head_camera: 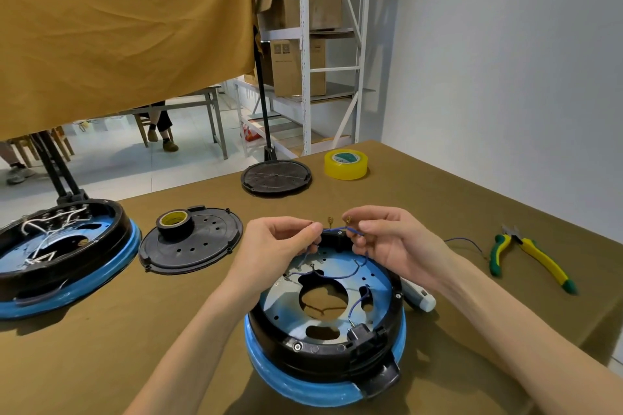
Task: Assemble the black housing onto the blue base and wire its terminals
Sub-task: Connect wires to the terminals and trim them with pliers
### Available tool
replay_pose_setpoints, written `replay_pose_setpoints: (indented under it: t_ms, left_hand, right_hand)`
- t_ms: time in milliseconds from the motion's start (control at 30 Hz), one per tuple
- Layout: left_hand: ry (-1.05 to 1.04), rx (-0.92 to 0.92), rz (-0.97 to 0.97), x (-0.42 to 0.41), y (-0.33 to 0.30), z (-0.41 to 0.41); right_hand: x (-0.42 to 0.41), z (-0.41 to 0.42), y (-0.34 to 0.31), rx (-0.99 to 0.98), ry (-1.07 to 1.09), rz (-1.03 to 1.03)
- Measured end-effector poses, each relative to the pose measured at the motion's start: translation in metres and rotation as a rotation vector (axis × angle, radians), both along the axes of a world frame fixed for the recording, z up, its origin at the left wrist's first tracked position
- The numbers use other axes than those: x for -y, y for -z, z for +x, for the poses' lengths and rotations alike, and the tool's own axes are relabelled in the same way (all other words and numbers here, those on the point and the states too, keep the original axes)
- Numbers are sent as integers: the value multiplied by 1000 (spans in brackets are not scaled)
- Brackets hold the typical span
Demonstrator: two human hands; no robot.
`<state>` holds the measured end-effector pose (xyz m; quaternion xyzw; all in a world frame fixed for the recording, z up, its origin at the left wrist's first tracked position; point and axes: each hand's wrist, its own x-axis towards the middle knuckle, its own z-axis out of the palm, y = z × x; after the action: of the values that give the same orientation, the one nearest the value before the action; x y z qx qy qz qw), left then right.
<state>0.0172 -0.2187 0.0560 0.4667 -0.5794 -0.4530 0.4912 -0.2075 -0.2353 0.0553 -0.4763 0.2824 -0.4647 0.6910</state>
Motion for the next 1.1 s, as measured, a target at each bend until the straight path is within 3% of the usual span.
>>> replay_pose_setpoints:
  t_ms: [167,600,800,900,1000,1033,1100]
  left_hand:
    - [-16,62,-16,1,0,2]
    - [14,-77,-136,1,3,0]
    - [-14,-3,-204,6,7,6]
    - [-105,113,-240,9,12,6]
    - [-324,213,-359,5,14,-1]
    - [-353,181,-381,4,12,-2]
    - [-214,38,-307,3,3,-3]
  right_hand:
    - [-2,2,-1,-74,20,-45]
    - [0,7,-2,-106,133,4]
    - [-4,-2,-4,-125,-74,-21]
    - [-4,-5,-8,-133,-140,-27]
    - [-2,2,-18,-90,-79,8]
    - [-1,6,-22,-67,-47,20]
    - [-1,16,-30,-80,20,-6]
